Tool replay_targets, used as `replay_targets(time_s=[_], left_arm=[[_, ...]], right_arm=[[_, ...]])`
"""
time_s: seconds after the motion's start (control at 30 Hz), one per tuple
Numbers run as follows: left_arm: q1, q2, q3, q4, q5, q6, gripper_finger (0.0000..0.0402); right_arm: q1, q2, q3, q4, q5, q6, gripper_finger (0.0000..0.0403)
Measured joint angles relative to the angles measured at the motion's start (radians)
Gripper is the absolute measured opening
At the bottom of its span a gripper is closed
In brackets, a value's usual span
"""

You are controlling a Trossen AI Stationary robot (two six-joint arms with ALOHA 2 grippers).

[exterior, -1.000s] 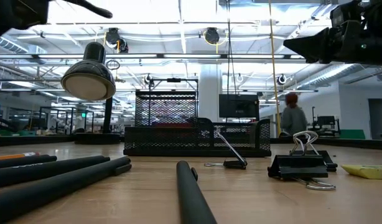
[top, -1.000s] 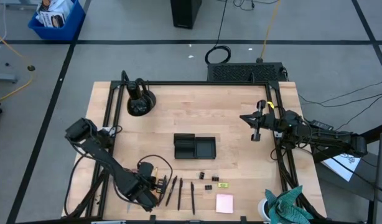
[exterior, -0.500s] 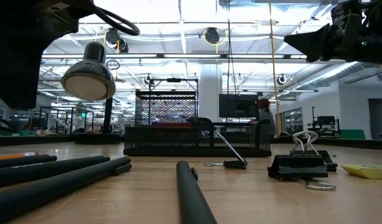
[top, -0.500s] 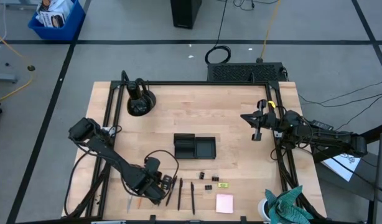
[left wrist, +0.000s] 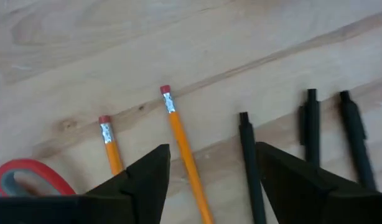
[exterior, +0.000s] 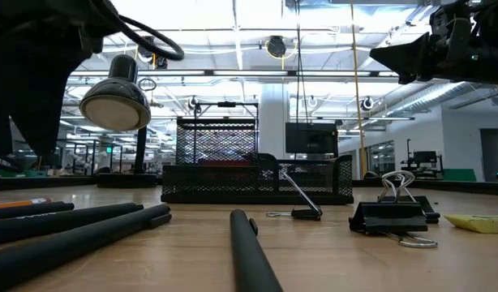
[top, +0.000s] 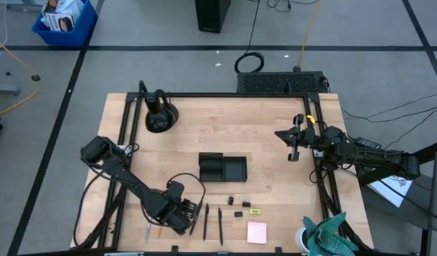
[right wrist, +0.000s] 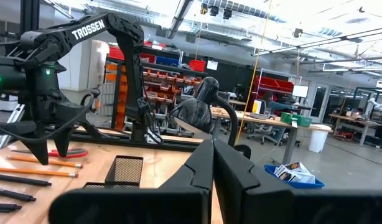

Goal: Pick and place office supplies into organizer
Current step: Put the orange pencil into the black desk organizer

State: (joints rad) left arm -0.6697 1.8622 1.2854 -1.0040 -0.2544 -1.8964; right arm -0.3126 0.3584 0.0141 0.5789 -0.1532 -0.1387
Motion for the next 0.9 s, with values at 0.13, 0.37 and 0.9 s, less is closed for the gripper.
replay_targets(time_s=[0.13, 0.37, 0.9], left_arm=[[0.016, 0.045, 0.000, 0.016, 0.048, 0.043, 0.0243], [0.048, 0.112, 0.002, 0.015, 0.139, 0.060, 0.0244], [0.092, 0.124, 0.003, 0.015, 0.171, 0.082, 0.0243]], right_arm=[[0.000, 0.000, 0.000, -0.004, 0.000, 0.000, 0.0004], [0.000, 0.000, 0.000, -0.010, 0.000, -0.002, 0.0004], [0.000, 0.000, 0.000, -0.008, 0.000, -0.002, 0.0004]])
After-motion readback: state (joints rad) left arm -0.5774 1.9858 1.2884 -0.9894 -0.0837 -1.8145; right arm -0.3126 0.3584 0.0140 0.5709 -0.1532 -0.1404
